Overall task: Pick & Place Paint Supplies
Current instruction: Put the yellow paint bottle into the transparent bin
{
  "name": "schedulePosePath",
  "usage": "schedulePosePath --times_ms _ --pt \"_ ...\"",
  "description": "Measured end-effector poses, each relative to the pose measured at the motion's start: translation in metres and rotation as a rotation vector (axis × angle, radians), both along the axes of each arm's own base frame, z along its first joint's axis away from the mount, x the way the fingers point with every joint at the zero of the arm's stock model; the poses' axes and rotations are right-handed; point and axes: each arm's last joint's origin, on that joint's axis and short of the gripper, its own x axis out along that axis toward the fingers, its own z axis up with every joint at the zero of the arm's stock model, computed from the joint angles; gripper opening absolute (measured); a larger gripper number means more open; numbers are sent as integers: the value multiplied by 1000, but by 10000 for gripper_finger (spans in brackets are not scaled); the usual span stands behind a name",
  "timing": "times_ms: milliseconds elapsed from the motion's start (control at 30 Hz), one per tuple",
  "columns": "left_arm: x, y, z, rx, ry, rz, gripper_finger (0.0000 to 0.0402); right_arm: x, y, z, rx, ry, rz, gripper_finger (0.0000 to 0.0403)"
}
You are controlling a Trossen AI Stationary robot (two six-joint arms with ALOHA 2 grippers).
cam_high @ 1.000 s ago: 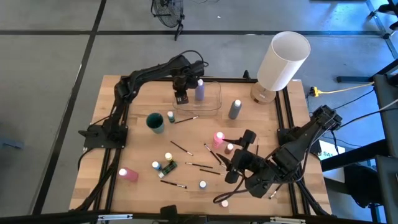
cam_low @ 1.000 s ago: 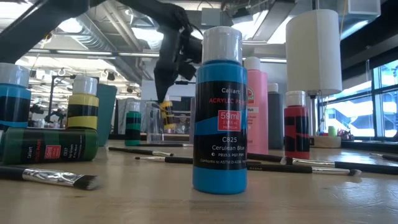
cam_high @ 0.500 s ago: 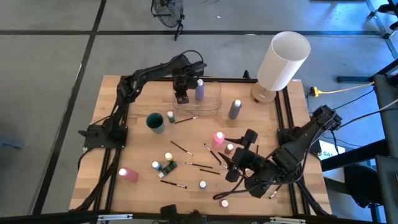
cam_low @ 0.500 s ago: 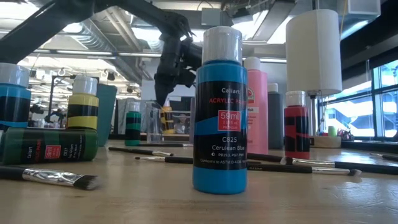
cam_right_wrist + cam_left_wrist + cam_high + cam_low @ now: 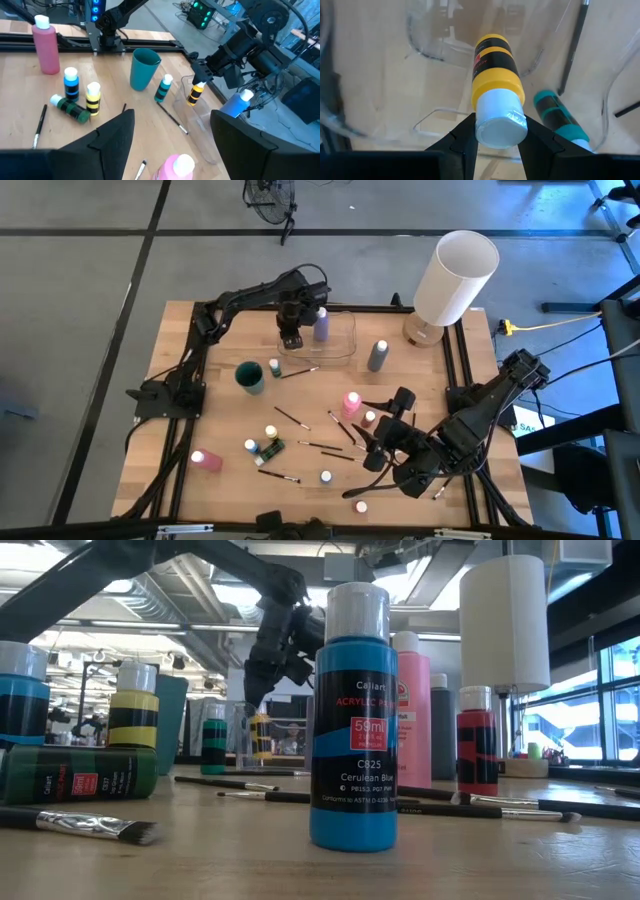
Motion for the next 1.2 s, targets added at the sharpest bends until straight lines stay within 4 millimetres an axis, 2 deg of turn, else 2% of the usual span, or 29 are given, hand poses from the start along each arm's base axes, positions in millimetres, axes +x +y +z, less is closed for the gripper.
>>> schedulePosePath --times_ms 333,800,1200 --pt "5 2 -19 -34 45 1 111 -1 -1 -1 -9 18 -1 264" --pt "9 2 -26 -58 30 2 124 -1 -1 -1 -5 17 -2 264" --pt "11 -4 -24 -55 34 -19 126 -1 -1 -2 -4 19 0 264"
